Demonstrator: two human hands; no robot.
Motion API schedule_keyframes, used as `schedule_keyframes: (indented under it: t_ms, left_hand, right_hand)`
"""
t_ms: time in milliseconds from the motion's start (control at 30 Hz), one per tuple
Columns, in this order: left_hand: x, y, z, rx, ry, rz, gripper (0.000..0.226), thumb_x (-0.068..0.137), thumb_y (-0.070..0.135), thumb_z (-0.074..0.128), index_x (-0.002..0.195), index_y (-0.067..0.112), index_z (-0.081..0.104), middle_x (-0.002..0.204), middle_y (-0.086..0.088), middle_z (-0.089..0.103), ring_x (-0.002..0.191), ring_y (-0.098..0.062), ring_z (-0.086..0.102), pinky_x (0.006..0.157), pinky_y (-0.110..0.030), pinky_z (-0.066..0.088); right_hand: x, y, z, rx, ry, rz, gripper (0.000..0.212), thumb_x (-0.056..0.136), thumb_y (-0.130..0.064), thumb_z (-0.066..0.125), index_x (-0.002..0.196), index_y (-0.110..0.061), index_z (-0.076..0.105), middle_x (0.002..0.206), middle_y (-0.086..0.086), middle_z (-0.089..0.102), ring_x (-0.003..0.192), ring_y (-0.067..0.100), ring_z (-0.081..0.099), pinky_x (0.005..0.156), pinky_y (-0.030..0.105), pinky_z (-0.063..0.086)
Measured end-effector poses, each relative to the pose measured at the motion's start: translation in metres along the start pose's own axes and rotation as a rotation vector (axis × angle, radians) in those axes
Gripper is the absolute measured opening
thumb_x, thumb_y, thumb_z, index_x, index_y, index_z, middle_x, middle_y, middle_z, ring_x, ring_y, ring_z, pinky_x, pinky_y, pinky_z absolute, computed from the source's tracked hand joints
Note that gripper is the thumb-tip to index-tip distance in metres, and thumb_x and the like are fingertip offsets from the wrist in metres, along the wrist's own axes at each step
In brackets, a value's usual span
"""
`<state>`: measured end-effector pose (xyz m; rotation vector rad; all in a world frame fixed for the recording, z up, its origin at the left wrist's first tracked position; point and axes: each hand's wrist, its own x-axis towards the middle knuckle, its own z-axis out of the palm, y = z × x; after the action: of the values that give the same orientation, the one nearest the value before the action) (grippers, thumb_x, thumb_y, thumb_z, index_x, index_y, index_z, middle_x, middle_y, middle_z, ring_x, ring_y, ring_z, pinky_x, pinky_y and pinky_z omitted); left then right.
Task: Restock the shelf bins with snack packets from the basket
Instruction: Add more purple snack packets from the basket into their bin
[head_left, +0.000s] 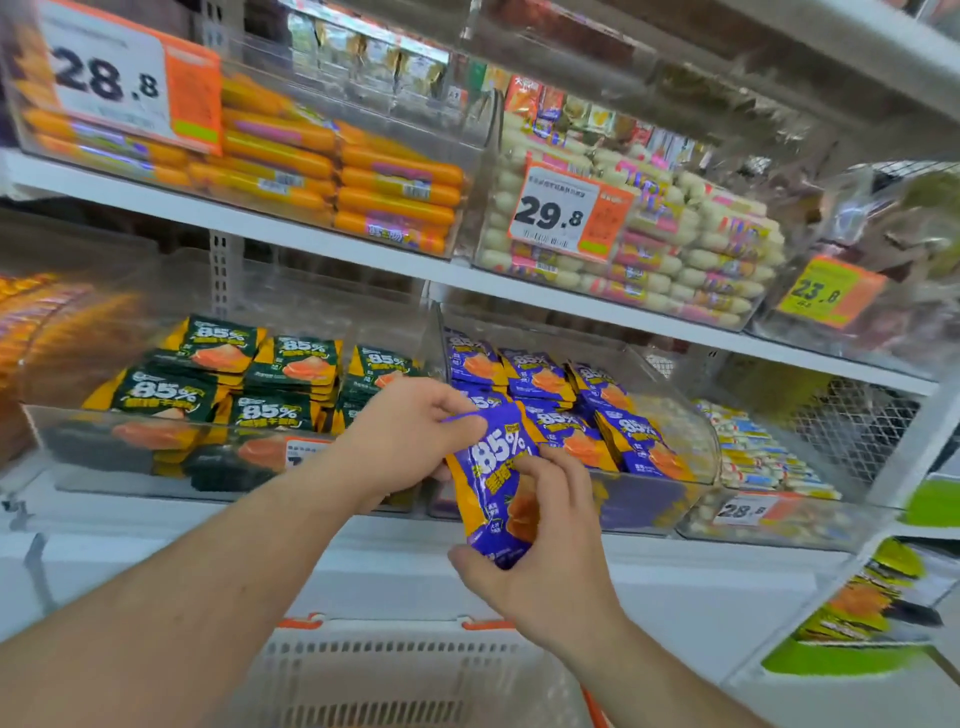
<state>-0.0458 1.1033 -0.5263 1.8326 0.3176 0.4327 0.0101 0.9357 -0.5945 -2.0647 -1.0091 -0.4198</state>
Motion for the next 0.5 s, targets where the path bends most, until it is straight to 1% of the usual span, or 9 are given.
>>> schedule_keyframes:
  t_ms: [67, 133, 200, 233, 267, 300, 367, 433, 500]
  left_hand:
    - [0.002, 0.007, 0.008, -0.036, 0.062, 0.038, 0.009, 0.094, 0.024, 0.063, 0.088, 0.017, 0.066, 0.069, 0.001, 0.069, 0.043, -0.004, 0.057, 0.043, -0.016, 0.044]
    - [0.007, 0.010, 0.014, -0.039, 0.110, 0.095, 0.017, 0.096, 0.028, 0.057, 0.087, 0.017, 0.066, 0.070, -0.001, 0.071, 0.049, -0.007, 0.061, 0.047, -0.021, 0.048]
    - [0.016, 0.007, 0.017, 0.012, 0.178, 0.175, 0.020, 0.097, 0.030, 0.053, 0.084, 0.020, 0.065, 0.075, 0.002, 0.071, 0.063, -0.007, 0.064, 0.058, -0.023, 0.050]
    - [0.021, 0.005, 0.017, 0.060, 0.214, 0.205, 0.016, 0.097, 0.030, 0.054, 0.086, 0.023, 0.064, 0.078, 0.006, 0.069, 0.071, -0.003, 0.063, 0.062, -0.018, 0.048]
    - [0.026, 0.001, 0.016, 0.137, 0.241, 0.230, 0.010, 0.096, 0.029, 0.055, 0.092, 0.027, 0.064, 0.085, 0.013, 0.067, 0.078, 0.001, 0.060, 0.066, -0.014, 0.046]
    - [0.031, -0.004, 0.016, 0.236, 0.264, 0.265, 0.011, 0.095, 0.028, 0.057, 0.103, 0.028, 0.064, 0.095, 0.018, 0.064, 0.086, 0.002, 0.058, 0.073, -0.013, 0.043]
    - [0.043, -0.017, 0.016, 0.455, 0.295, 0.359, 0.030, 0.092, 0.028, 0.060, 0.122, 0.024, 0.062, 0.117, 0.011, 0.060, 0.109, -0.007, 0.053, 0.091, -0.021, 0.038]
    - [0.051, -0.029, 0.016, 0.582, 0.269, 0.377, 0.047, 0.088, 0.035, 0.058, 0.133, 0.020, 0.056, 0.137, 0.001, 0.053, 0.127, -0.019, 0.046, 0.106, -0.032, 0.034]
    - [0.055, -0.035, 0.015, 0.631, 0.203, 0.305, 0.058, 0.089, 0.037, 0.059, 0.142, 0.020, 0.046, 0.152, 0.002, 0.038, 0.138, -0.020, 0.037, 0.113, -0.038, 0.033]
  right_hand:
    - [0.009, 0.002, -0.003, 0.036, 0.014, 0.041, 0.077, 0.055, -0.056, 0.068, 0.122, -0.023, 0.050, 0.130, -0.013, 0.037, 0.121, -0.010, 0.035, 0.090, 0.018, 0.042]
    - [0.018, 0.006, -0.006, 0.061, 0.048, 0.066, 0.070, 0.058, -0.050, 0.068, 0.120, -0.026, 0.050, 0.127, -0.011, 0.039, 0.116, 0.005, 0.044, 0.089, 0.024, 0.047]
    - [0.030, 0.013, -0.011, 0.075, 0.096, 0.085, 0.060, 0.060, -0.042, 0.070, 0.114, -0.030, 0.049, 0.122, -0.014, 0.040, 0.110, 0.006, 0.047, 0.085, 0.018, 0.046]
    - [0.037, 0.018, -0.014, 0.076, 0.112, 0.111, 0.057, 0.060, -0.038, 0.072, 0.112, -0.031, 0.049, 0.121, -0.014, 0.041, 0.107, 0.004, 0.047, 0.082, 0.014, 0.044]
    - [0.046, 0.023, -0.017, 0.057, 0.127, 0.138, 0.055, 0.061, -0.037, 0.072, 0.111, -0.031, 0.050, 0.119, -0.012, 0.043, 0.104, 0.004, 0.047, 0.082, 0.016, 0.044]
    - [0.057, 0.029, -0.020, 0.018, 0.144, 0.157, 0.054, 0.062, -0.038, 0.071, 0.111, -0.028, 0.053, 0.116, -0.009, 0.045, 0.100, 0.005, 0.047, 0.082, 0.021, 0.045]
    - [0.083, 0.043, -0.025, -0.068, 0.141, 0.199, 0.052, 0.066, -0.037, 0.074, 0.115, -0.025, 0.059, 0.116, -0.006, 0.048, 0.094, 0.005, 0.047, 0.085, 0.029, 0.044]
    - [0.114, 0.054, -0.027, -0.167, 0.085, 0.269, 0.052, 0.072, -0.037, 0.075, 0.121, -0.025, 0.062, 0.126, -0.004, 0.048, 0.104, 0.011, 0.050, 0.094, 0.033, 0.043]
    - [0.146, 0.068, -0.023, -0.274, 0.004, 0.342, 0.054, 0.075, -0.047, 0.070, 0.125, -0.030, 0.062, 0.134, -0.002, 0.047, 0.116, 0.023, 0.053, 0.101, 0.035, 0.042]
